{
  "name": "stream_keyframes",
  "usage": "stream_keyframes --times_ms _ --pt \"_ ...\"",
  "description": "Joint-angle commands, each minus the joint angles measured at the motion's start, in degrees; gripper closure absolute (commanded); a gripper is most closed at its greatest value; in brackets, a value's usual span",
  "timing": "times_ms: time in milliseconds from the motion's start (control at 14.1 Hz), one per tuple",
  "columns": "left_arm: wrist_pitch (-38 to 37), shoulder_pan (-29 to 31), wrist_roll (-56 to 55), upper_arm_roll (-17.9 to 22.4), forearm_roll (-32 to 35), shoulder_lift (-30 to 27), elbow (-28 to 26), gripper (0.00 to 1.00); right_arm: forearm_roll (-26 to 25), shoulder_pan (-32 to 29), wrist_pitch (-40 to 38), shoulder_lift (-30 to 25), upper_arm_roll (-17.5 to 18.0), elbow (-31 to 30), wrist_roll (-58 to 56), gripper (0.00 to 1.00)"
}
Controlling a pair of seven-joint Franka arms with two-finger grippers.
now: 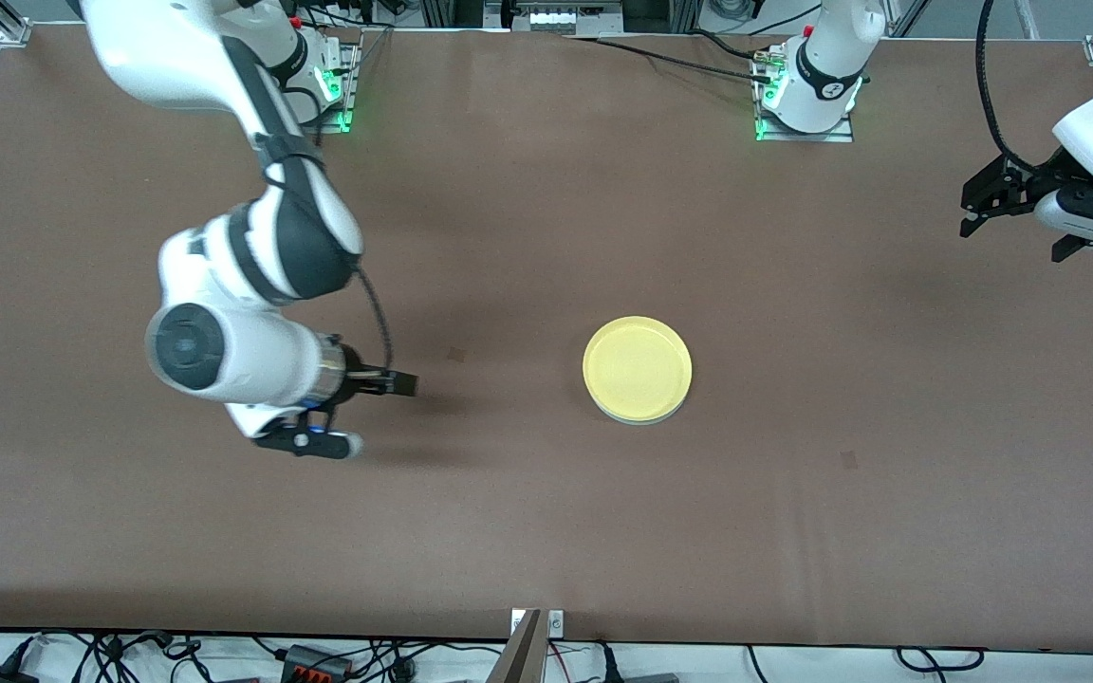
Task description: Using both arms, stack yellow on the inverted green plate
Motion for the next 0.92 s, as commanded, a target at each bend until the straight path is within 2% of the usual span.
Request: stream_keyframes --times_ms 0,284,427,569,853 --pt "-1.49 0.84 1.16 -0.52 -1.23 1.12 2.22 0.0 -0.98 -4.29 -1.96 -3.18 0.6 -1.27 -5.48 0.0" --pt "-1.49 0.49 1.16 -0.52 -1.23 1.12 2.22 0.0 -8.18 -9.21 -3.45 -6.43 0.07 -1.36 -8.55 0.0" --pt "-1.49 0.49 1.16 -0.52 -1.23 1.12 2.22 0.0 -8.9 -11.5 -3.37 -9.41 -0.19 -2.93 -12.77 0.0" --pt "-1.49 0.58 1.42 -0.6 -1.23 1.12 2.22 0.0 -9.77 -15.36 -2.14 -14.5 0.24 -9.24 -15.23 0.0" --pt "-1.49 0.49 1.24 -0.52 -1.23 1.12 2.22 0.0 -11.62 -19.15 2.52 -23.56 0.25 -18.4 -24.11 0.0"
